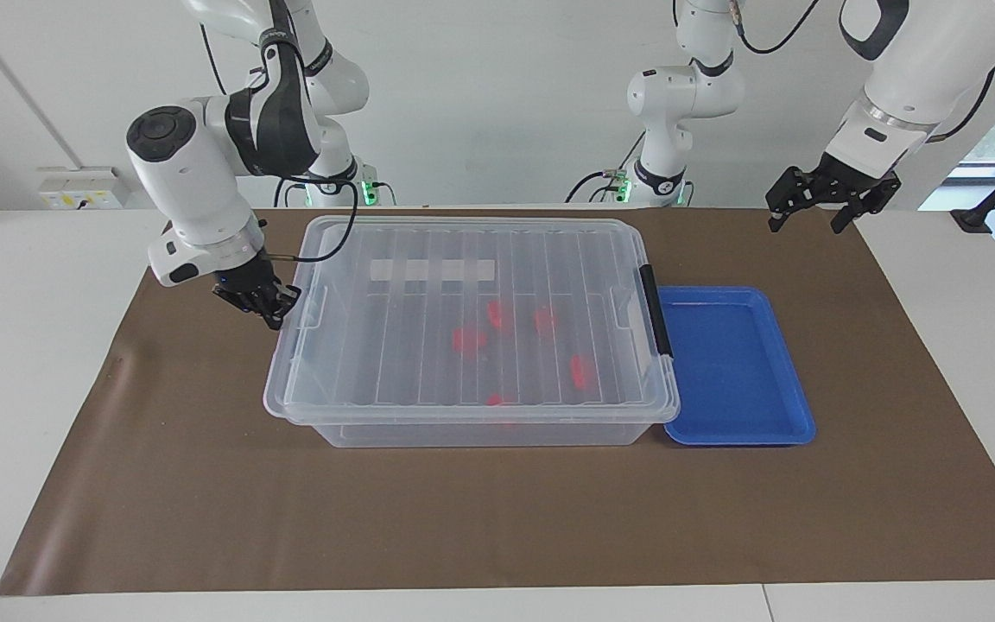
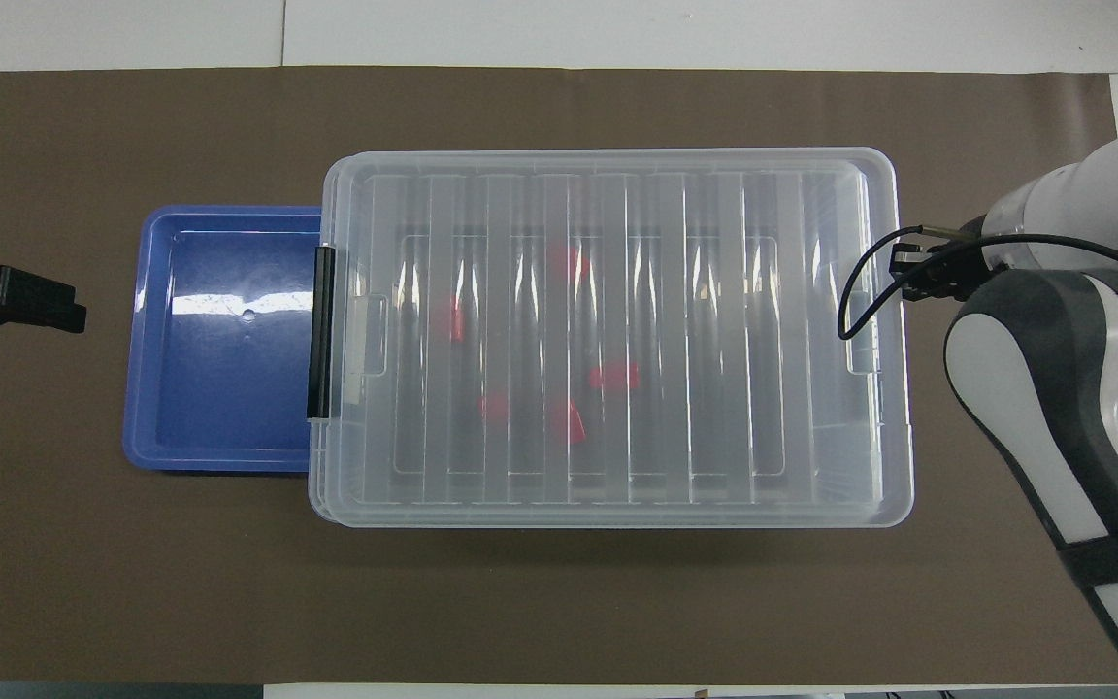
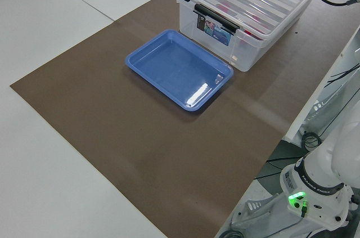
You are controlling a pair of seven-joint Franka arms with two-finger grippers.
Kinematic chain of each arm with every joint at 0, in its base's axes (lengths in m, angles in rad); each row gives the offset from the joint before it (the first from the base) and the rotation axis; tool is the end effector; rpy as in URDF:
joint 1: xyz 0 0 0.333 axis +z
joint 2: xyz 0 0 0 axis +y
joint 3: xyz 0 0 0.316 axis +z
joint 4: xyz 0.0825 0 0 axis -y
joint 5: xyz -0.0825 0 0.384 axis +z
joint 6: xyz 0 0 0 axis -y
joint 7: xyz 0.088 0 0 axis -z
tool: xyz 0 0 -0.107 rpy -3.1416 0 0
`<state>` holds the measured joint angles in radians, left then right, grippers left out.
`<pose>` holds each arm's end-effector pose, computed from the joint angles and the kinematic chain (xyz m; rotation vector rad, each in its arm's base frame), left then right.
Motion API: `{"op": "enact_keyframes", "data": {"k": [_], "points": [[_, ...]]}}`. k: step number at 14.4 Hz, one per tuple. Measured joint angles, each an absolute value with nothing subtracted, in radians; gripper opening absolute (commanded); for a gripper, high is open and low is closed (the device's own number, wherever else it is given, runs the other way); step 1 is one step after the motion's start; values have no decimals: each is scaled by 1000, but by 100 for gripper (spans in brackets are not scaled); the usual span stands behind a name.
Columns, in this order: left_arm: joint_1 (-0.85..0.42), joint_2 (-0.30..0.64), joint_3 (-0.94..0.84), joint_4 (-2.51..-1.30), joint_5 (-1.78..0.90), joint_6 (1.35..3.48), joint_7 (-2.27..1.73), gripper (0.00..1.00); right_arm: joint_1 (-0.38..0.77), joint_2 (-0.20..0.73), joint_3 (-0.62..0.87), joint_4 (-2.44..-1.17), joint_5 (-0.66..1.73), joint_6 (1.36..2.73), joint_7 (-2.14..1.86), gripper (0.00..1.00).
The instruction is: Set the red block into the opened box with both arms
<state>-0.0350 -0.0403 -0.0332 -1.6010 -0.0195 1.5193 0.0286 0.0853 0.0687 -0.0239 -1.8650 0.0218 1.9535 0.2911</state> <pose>0.5349 -0.0391 0.6279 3.1199 -0.1520 -0.0653 0.5812 0.0375 0.4782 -3.0977 0.3697 -0.0253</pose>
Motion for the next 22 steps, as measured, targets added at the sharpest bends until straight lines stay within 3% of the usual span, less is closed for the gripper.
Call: {"op": "enact_keyframes", "data": {"k": [14,22], "points": [[-35,-40,-30,-1601,-20,1519,29,100,85,67,-15,-1864,19,1944,312,0],[-35,-40,-29,-1601,-20,1519,29,100,81,33,-62,-1578,6,1590,269,0]]}}
